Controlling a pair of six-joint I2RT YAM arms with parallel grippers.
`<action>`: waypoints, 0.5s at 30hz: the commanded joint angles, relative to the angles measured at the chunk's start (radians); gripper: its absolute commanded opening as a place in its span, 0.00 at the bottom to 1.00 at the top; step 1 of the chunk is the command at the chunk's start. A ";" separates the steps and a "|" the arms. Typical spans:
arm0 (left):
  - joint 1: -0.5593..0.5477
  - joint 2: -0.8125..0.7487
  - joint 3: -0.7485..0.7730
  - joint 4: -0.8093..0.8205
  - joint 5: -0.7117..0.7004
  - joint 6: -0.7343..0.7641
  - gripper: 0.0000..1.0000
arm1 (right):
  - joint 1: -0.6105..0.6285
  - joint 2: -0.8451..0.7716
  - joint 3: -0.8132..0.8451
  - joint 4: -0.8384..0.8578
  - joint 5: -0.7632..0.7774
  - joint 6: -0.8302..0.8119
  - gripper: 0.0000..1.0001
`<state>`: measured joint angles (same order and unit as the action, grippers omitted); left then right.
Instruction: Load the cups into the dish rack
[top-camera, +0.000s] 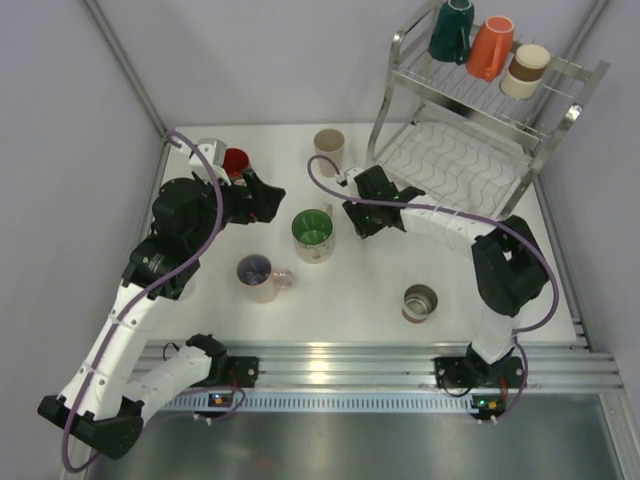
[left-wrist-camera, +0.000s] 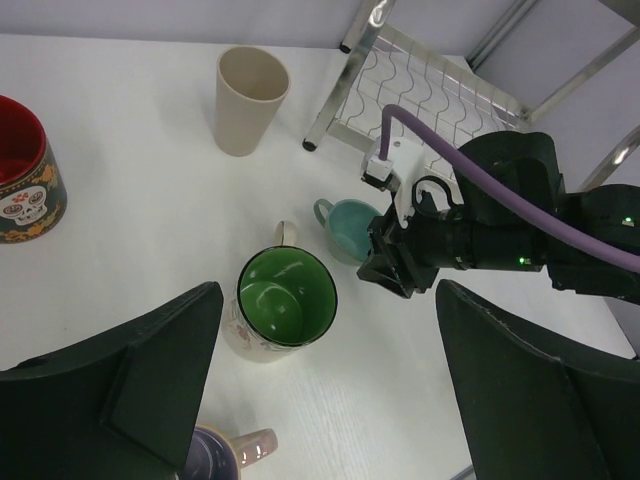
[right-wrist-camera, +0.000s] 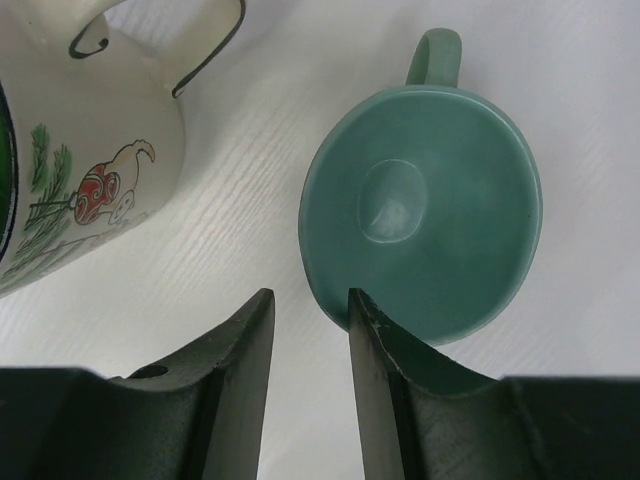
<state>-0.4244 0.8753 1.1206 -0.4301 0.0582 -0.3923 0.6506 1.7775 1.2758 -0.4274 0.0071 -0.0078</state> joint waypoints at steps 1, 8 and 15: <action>-0.001 -0.004 0.044 0.005 -0.011 0.013 0.93 | 0.030 0.022 0.010 0.052 0.042 -0.029 0.36; 0.001 -0.006 0.047 0.005 -0.011 0.017 0.93 | 0.030 0.039 0.010 0.061 0.059 -0.023 0.28; 0.001 -0.010 0.042 0.004 -0.003 0.013 0.93 | 0.027 0.056 0.033 0.052 0.064 -0.018 0.14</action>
<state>-0.4244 0.8749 1.1305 -0.4351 0.0586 -0.3901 0.6636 1.8221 1.2766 -0.3954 0.0586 -0.0269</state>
